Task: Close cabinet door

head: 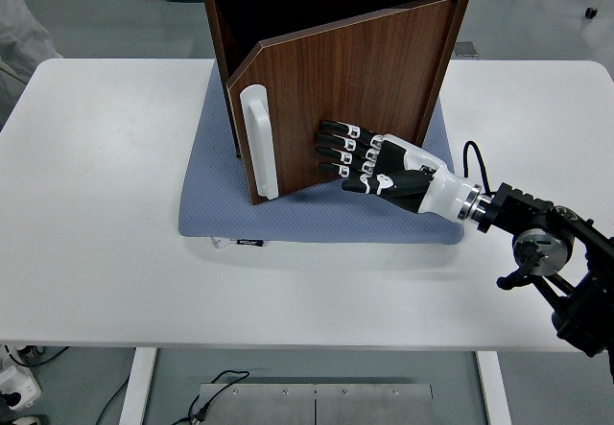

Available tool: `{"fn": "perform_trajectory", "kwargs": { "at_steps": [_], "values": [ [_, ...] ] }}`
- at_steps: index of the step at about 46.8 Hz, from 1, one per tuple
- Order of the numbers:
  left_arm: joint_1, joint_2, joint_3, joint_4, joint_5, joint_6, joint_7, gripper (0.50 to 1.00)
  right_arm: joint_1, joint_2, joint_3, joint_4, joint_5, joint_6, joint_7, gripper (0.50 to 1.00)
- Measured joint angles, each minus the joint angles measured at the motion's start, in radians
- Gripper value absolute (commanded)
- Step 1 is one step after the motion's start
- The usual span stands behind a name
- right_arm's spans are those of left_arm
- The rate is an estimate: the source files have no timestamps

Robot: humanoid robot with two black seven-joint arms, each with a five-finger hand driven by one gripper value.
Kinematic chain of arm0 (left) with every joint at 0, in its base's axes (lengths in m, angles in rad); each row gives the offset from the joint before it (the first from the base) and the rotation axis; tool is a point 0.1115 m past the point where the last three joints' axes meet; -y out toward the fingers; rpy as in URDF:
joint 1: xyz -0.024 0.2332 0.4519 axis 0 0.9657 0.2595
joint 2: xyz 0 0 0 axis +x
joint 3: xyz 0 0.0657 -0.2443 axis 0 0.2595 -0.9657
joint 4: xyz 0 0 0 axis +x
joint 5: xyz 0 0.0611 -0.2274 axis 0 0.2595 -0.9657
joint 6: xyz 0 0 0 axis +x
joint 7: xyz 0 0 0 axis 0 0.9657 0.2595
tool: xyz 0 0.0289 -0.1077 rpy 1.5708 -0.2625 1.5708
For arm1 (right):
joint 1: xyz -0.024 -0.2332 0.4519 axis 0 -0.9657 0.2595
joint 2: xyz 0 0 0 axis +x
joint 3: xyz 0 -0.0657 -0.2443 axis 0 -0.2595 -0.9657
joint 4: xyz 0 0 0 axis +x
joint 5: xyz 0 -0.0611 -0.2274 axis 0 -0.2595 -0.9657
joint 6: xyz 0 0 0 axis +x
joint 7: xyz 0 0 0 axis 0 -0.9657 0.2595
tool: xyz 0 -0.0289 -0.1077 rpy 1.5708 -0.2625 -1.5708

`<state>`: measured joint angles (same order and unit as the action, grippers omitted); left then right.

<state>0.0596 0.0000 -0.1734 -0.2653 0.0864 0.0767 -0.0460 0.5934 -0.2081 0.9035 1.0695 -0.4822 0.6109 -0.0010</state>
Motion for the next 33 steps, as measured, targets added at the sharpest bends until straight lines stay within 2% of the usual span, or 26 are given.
{"fn": "perform_trajectory", "kwargs": {
  "at_steps": [21,33],
  "values": [
    [-0.006,0.000,0.000,0.000,0.000,0.000,0.000,1.000,0.074,0.033,0.012,-0.080,0.016,0.000,-0.008,1.000],
    [-0.006,0.000,0.000,0.000,-0.001,0.000,0.000,1.000,0.086,0.035,0.073,-0.113,0.016,0.000,-0.007,1.000]
  ]
}}
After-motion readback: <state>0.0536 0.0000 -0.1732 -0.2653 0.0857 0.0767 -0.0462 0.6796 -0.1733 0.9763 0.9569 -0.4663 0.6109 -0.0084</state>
